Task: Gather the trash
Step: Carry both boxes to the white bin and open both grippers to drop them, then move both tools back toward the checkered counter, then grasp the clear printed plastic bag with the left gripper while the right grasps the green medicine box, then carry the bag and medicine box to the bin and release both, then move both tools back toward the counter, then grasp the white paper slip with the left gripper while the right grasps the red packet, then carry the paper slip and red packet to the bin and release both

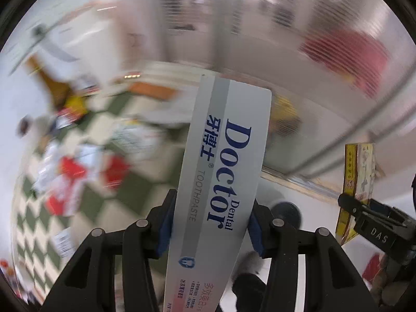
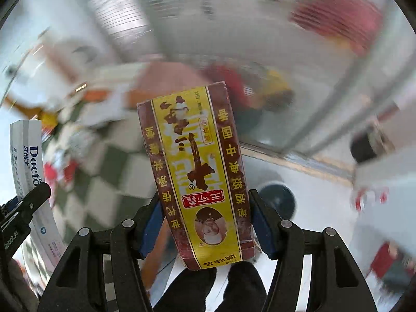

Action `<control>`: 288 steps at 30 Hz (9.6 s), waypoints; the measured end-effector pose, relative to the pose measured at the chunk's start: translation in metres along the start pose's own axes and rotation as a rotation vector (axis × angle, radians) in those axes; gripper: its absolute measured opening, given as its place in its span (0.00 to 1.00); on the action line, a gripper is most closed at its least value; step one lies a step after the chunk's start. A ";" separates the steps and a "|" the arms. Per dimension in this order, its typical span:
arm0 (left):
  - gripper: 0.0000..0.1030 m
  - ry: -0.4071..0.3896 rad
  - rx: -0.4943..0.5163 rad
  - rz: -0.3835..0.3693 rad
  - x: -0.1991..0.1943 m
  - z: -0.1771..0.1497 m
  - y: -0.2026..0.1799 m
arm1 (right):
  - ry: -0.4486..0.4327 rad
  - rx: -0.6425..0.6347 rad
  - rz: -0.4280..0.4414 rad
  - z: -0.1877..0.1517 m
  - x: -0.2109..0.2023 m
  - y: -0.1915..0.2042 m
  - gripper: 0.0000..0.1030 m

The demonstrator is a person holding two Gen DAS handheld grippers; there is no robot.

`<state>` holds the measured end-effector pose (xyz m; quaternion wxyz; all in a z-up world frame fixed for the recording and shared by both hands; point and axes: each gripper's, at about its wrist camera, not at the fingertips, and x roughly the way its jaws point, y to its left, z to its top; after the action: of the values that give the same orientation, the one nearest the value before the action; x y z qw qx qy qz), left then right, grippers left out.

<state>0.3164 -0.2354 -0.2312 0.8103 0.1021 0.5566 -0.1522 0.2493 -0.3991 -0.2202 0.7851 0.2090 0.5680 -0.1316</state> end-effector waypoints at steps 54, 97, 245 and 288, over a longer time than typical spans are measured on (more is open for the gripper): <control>0.93 0.275 0.374 -0.063 0.159 -0.112 -0.227 | 0.163 0.403 -0.187 -0.157 0.152 -0.282 1.00; 0.00 0.336 -0.158 0.032 0.025 -0.220 0.208 | 0.227 -0.272 0.115 -0.082 0.050 0.162 1.00; 1.00 0.032 -0.352 0.216 -0.041 -0.098 0.213 | 0.028 -0.112 0.123 -0.061 -0.035 0.073 1.00; 0.01 -0.032 -0.490 0.206 -0.059 -0.100 0.302 | 0.011 -0.344 0.365 -0.007 0.064 0.295 0.16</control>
<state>0.3186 0.0874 -0.2136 0.8308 -0.0432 0.5506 0.0688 0.3949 -0.1343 -0.2305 0.8167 0.1720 0.5394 0.1123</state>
